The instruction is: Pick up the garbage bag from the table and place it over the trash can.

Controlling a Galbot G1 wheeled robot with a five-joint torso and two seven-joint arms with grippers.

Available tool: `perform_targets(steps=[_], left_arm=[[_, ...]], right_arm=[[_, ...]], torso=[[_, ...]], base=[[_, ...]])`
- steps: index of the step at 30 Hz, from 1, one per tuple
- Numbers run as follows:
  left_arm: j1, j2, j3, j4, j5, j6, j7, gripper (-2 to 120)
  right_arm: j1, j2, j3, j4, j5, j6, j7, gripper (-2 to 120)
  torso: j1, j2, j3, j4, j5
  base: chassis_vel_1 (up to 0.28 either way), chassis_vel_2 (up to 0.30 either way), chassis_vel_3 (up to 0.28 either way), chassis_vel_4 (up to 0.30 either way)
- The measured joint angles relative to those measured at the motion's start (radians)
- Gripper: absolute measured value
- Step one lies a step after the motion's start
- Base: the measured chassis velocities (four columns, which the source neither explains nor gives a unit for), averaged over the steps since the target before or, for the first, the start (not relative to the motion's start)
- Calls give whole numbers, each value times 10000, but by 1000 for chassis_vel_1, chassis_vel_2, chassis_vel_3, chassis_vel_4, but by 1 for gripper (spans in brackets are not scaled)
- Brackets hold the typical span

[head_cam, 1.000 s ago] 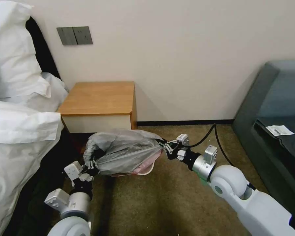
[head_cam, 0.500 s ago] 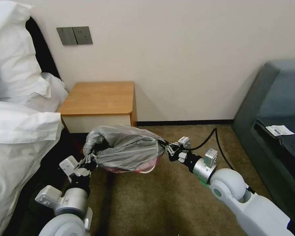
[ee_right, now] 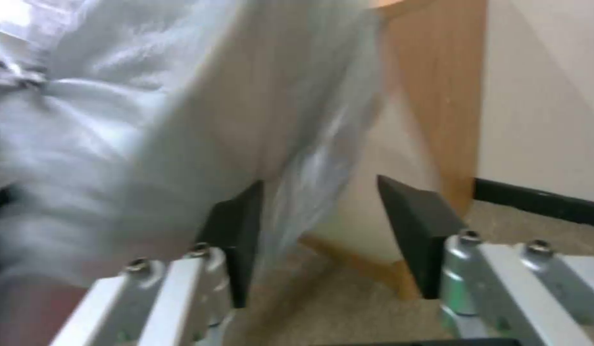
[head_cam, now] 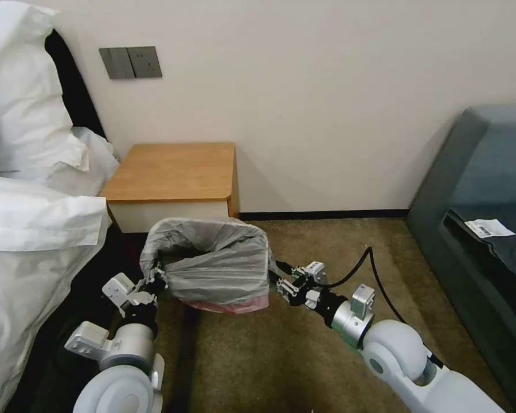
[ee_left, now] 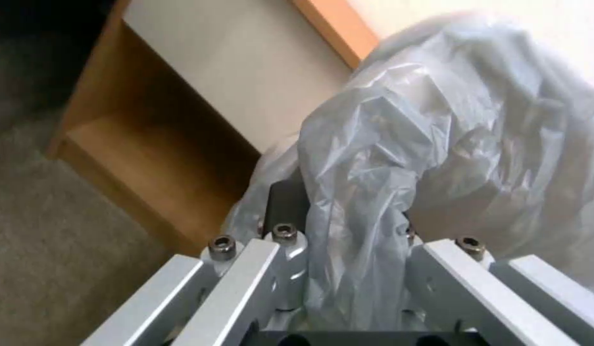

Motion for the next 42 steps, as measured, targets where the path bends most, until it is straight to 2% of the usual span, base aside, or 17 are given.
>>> perform_targets(steps=[3, 7, 8, 11, 21, 23, 28, 35, 42], left_arm=[[-10, -20, 0, -14, -135, 29, -27, 9], [-97, -48, -91, -68, -415, 151, -176, 8], [-97, -48, -91, -68, -415, 151, -176, 8], [-157, -52, -138, -69, -516, 164, -217, 8], [-271, -129, -218, 144, -521, 165, -240, 8], [-351, -139, -272, 372, -450, 150, -240, 8], [-549, -139, -303, 779, -237, 69, -235, 8], [-780, -190, -235, 1178, 8, -34, -215, 8], [-603, -238, -55, 1152, 95, -55, -171, 8]], right_arm=[[-6, 36, 12, 0, -65, 37, -7, 61], [-265, 110, 282, -17, -340, 247, -195, 88], [-265, 110, 282, -17, -340, 247, -195, 88], [-477, 124, 419, -130, -668, 435, -352, 99], [-991, 357, 994, -395, -1607, 1086, -636, 100], [-1494, 578, 1333, -48, -1453, 1202, -667, 100], [-2268, 654, 1437, 551, -1143, 1212, -780, 100], [-2467, 596, 536, 858, -958, 1168, -772, 100], [-1518, 1051, -154, 60, -1428, 1185, -580, 100]], torso=[[0, 1, 0, 1, -1], [-1, 0, 0, 0, -1], [-1, 0, 0, 0, -1], [0, 0, 0, 0, -1], [0, 0, 0, 1, 0], [0, 0, 0, 1, 0], [0, 0, 0, -1, -2], [-1, 0, 0, 0, -2], [-1, 0, 1, 2, -1]], base=[[0, 0, 0, 0], [0, 0, 0, 0], [0, 0, 0, 0], [0, 0, 0, 0], [0, 0, 0, 0], [0, 0, 0, 0], [0, 0, 0, 0], [0, 0, 0, 0], [0, 0, 0, 0]])
